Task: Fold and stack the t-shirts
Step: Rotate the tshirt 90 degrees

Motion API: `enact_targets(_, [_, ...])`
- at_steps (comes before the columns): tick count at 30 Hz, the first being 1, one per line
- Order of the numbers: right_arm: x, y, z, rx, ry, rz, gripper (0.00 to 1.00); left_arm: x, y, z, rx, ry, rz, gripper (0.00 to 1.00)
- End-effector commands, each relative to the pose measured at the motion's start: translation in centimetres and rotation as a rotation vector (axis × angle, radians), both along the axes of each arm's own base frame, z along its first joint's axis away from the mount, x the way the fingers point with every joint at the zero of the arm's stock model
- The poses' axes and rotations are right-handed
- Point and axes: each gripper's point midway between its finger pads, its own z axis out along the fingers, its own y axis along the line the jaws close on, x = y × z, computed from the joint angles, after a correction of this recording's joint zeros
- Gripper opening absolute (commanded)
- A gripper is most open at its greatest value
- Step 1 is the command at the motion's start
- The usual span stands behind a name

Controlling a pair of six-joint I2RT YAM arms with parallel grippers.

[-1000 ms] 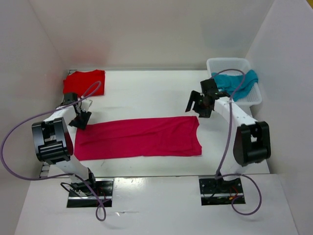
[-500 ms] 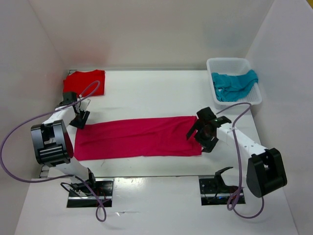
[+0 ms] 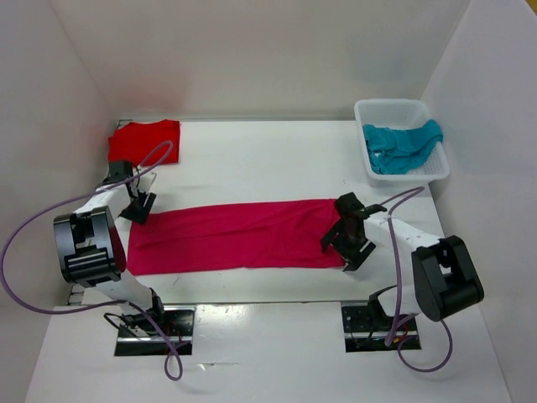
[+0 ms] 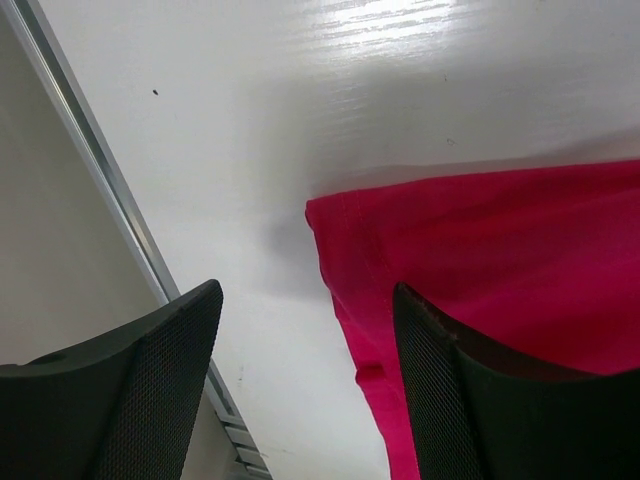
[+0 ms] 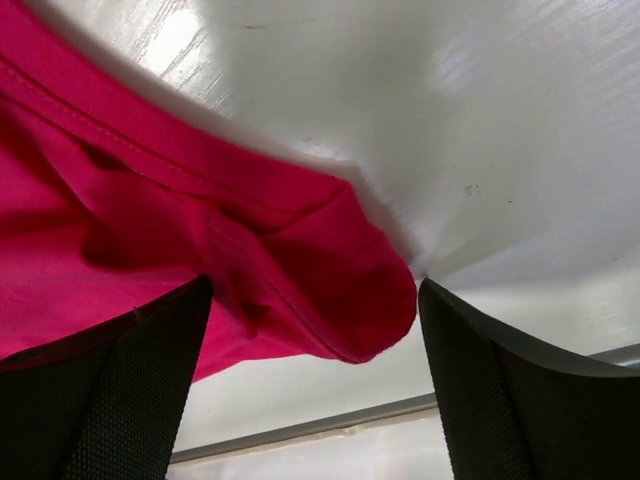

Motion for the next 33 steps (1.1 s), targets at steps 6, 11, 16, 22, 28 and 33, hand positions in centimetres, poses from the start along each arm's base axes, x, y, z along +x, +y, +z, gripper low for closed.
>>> enact_targets(6, [2.5,0.1,0.0,-0.015,-0.075,0.036,0.30,0.1,0.0,0.0,-0.018,0.000,-0.011,0.76])
enact_targets(11, [5.3,2.1,-0.5,0.039,-0.110,0.180,0.01,-0.6,0.3,0.2,-0.008,0.026,-0.017,0.76])
enact_targets(16, [9.2,2.8,0.1,-0.074,-0.142,0.305,0.00,-1.3,0.8,1.7,0.033,0.024,-0.020,0.79])
enact_targets(22, [14.0,3.6,1.2,-0.170,-0.199,0.377,0.00,-3.1,1.5,2.4,0.077,0.068,-0.007,0.80])
enact_targets(28, [21.8,4.6,-0.1,-0.246,-0.242,0.444,0.00,-4.2,1.3,2.0,0.054,0.100,0.026,0.80])
enact_targets(33, [29.9,4.5,1.4,-0.357,-0.331,0.474,0.00,-5.1,0.7,2.5,0.029,0.129,-0.002,0.82])
